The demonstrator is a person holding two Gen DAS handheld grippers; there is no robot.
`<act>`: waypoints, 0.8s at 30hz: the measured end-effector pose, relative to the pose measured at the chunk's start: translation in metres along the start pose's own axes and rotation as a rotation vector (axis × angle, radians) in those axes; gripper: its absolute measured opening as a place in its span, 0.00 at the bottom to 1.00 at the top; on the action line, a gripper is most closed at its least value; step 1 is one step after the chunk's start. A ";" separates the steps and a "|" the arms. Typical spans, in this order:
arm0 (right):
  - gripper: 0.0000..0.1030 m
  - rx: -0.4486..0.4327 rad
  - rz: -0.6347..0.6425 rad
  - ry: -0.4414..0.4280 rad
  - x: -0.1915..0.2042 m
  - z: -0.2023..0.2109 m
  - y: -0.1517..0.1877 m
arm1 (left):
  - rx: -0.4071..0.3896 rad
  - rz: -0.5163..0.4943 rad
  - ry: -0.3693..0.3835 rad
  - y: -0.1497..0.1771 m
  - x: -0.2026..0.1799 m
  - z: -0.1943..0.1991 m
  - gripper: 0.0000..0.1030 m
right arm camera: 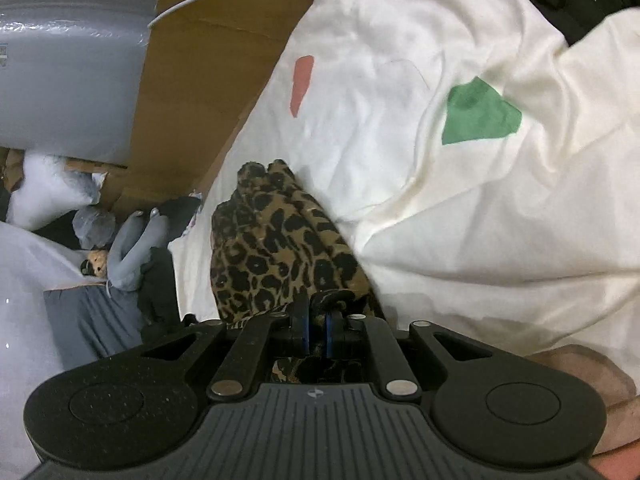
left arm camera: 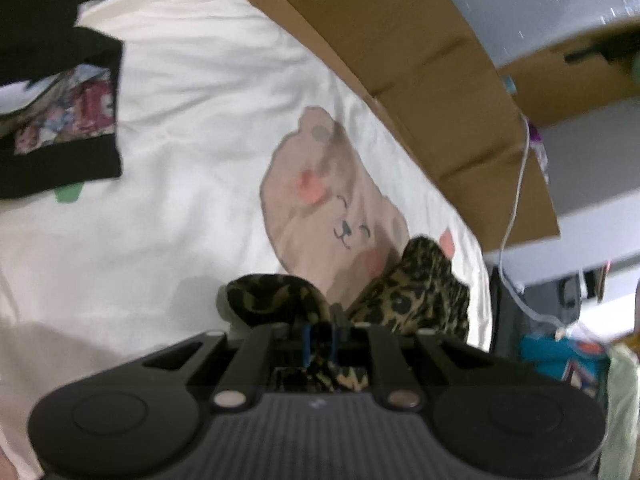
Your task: Fold clothes
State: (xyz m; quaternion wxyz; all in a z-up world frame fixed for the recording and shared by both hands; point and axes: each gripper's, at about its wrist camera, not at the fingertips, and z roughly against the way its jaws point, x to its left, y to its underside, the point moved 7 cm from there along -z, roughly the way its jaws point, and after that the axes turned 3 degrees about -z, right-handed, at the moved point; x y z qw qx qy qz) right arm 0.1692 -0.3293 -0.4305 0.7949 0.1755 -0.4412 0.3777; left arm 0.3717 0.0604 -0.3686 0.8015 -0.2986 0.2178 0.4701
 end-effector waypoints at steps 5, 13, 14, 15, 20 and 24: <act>0.25 0.004 -0.007 0.008 0.000 -0.004 -0.001 | 0.023 -0.033 -0.031 -0.002 -0.005 -0.008 0.19; 0.36 -0.004 0.009 0.003 0.010 -0.009 -0.009 | -0.015 0.005 -0.030 -0.009 -0.005 -0.011 0.20; 0.36 -0.007 0.010 0.002 0.011 -0.010 -0.010 | -0.023 0.011 -0.029 -0.011 -0.005 -0.011 0.20; 0.36 -0.011 0.010 0.002 0.012 -0.010 -0.011 | -0.030 0.013 -0.029 -0.014 -0.005 -0.011 0.20; 0.36 -0.049 0.012 0.002 0.015 -0.007 -0.022 | -0.056 0.023 -0.029 -0.024 -0.007 -0.013 0.20; 0.36 -0.097 0.018 0.008 0.017 0.001 -0.031 | -0.065 0.008 -0.028 -0.029 -0.011 -0.011 0.20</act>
